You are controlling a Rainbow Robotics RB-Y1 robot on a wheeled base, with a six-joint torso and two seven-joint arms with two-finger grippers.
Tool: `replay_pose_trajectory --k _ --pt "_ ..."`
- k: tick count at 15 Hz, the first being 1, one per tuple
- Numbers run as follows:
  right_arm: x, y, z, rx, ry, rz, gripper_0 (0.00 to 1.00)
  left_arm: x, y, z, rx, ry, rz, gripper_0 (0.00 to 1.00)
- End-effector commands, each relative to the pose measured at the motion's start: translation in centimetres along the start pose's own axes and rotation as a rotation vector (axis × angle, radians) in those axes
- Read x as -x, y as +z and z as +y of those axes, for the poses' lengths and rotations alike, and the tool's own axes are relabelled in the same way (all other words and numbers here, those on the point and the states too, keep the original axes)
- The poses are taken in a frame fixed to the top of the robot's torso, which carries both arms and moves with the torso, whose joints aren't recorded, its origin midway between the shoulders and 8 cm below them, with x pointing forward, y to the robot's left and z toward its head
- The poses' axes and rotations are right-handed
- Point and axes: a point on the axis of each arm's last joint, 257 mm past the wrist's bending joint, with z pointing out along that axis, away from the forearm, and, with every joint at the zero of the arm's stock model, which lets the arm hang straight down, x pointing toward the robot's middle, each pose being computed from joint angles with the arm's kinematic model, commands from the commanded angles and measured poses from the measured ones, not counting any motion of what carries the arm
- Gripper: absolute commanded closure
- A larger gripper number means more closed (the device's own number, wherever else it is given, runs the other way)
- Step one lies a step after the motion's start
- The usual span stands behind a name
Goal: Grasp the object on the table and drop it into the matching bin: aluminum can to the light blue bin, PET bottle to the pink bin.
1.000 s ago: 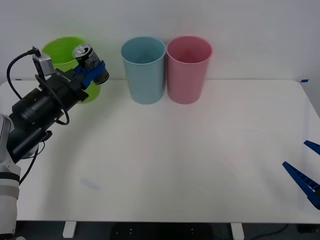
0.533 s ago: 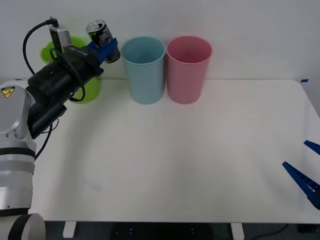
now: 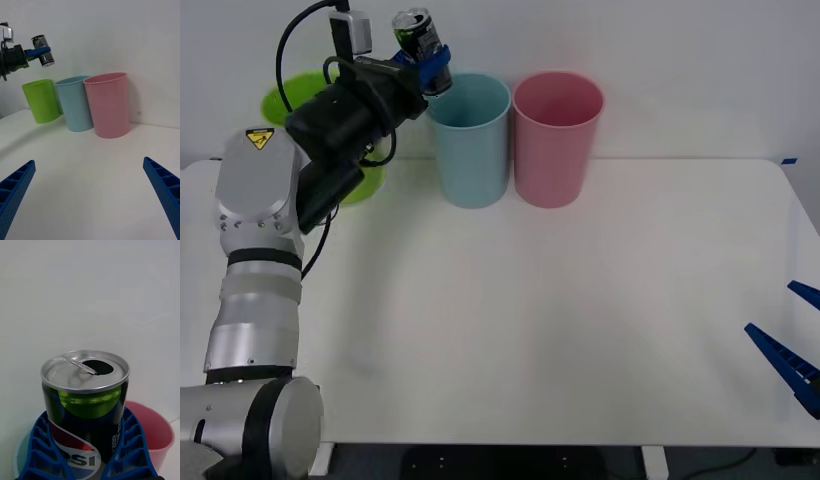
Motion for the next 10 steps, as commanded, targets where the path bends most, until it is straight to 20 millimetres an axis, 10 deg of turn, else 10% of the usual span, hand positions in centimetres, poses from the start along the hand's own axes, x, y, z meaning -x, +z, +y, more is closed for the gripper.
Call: replay_pose_trajectory --k 1,10 --pt "0.0 0.0 0.0 0.000 0.000 0.000 0.00 -0.3 2.3 0.7 0.036 0.025 0.027 0.98" --pt "0.0 0.0 0.0 0.000 0.000 0.000 0.00 -1.4 8.3 1.0 0.132 0.062 0.104 0.99"
